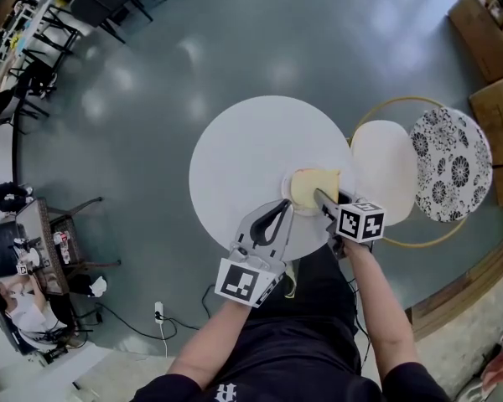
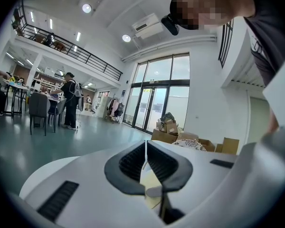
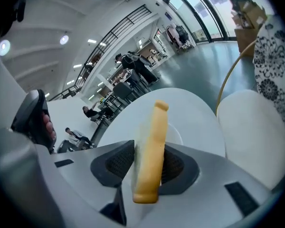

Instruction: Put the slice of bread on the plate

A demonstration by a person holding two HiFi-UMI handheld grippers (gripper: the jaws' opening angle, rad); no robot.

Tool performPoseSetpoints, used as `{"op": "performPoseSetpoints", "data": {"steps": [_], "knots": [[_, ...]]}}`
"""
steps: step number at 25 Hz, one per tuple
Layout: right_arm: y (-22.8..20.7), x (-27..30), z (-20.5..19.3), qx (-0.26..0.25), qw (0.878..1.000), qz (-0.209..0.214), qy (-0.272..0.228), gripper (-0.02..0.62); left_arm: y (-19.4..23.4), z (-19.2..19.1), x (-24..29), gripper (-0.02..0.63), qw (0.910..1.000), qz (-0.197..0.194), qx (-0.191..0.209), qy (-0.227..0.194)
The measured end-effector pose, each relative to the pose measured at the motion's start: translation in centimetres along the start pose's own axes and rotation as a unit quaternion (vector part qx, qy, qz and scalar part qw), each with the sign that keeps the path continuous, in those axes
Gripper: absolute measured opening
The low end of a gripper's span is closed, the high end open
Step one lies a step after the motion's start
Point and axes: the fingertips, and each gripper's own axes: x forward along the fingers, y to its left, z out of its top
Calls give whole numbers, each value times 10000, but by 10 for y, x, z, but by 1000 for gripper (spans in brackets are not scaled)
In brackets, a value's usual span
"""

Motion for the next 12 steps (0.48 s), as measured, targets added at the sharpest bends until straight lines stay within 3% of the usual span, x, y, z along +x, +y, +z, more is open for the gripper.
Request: {"op": "performPoseSetpoints", "data": {"steps": [7, 12], "knots": [[-19, -1, 7, -992, 9881, -1172, -4, 213, 1, -2, 2, 17, 10000, -14, -28, -26], [-35, 2, 2, -1028, 9839, -1465, 21, 252, 1, 0, 2, 17, 10000, 12, -75, -10]]}}
